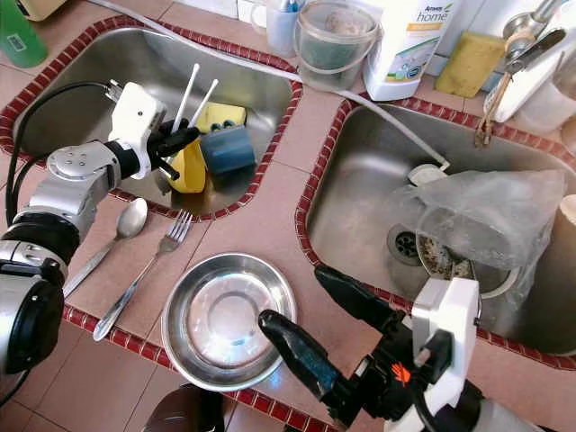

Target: Kitchen organization

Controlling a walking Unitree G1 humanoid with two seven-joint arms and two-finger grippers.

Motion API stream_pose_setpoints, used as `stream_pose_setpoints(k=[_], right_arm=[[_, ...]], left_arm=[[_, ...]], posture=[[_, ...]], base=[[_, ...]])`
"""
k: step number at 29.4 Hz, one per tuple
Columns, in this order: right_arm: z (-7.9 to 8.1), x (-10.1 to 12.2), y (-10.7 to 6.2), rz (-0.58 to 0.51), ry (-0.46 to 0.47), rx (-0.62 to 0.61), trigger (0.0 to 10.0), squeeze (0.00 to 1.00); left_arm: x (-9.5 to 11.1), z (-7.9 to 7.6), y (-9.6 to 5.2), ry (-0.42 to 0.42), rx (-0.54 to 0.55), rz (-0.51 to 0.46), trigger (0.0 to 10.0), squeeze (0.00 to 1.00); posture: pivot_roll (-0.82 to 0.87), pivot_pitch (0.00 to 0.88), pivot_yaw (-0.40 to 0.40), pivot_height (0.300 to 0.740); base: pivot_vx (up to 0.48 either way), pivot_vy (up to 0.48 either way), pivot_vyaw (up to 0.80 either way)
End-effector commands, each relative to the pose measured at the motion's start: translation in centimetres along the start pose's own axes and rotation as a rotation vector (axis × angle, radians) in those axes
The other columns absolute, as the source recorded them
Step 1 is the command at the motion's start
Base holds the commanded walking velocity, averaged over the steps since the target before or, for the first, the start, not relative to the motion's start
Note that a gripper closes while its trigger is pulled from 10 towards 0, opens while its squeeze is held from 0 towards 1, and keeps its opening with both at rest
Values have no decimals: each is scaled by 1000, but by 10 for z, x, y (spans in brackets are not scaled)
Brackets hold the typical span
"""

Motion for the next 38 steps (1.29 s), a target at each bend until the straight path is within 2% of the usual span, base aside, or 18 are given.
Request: stream_pose_setpoints(k=[1, 19, 22, 24, 26, 27, 38], right_arm=[[6, 2, -1, 0, 4, 14, 10000, 0], [1, 4, 3, -5, -26, -6, 10000, 0], [-8, 6, 6, -20, -53, -25, 10000, 0], [-19, 12, 9, -49, -65, -61, 10000, 0], [-24, 14, 10, -61, -73, -78, 10000, 0], [-27, 14, 11, -64, -84, -85, 10000, 0], [-36, 14, 21, -81, -117, -84, 10000, 0]], left_arm=[[1, 1, -1, 8, -3, 2, 10000, 1000], [8, 5, -1, 9, 0, -13, 10000, 1000], [11, 6, -1, 2, 4, -23, 10000, 1000], [10, 7, -3, 0, 6, -26, 10000, 1000], [11, 8, -4, -18, 6, -40, 10000, 1000], [15, 8, -4, -56, -8, -61, 10000, 1000], [32, 4, -5, -81, -47, -134, 10000, 1000]], posture=[[-131, 328, -18, 731], [-123, 295, -17, 731], [-117, 281, -15, 731], [-110, 270, -16, 731], [-108, 266, -16, 731], [-104, 258, -16, 731], [-88, 210, -6, 731]], base=[[0, 0, 0], [0, 0, 0], [0, 0, 0], [0, 0, 0], [0, 0, 0], [0, 0, 0], [0, 0, 0]])
Point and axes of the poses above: a point about 5 cm out from each wrist's last joint towards the gripper, its own y axis pointing out of the wrist towards the gripper, its own x axis along the axis of the wrist's last joint, z = x × y, the point moved 6 cm from there along y, pointing out of the wrist towards the gripper, and after that the axes turned 9 degrees about -y, right-handed, at the moved point
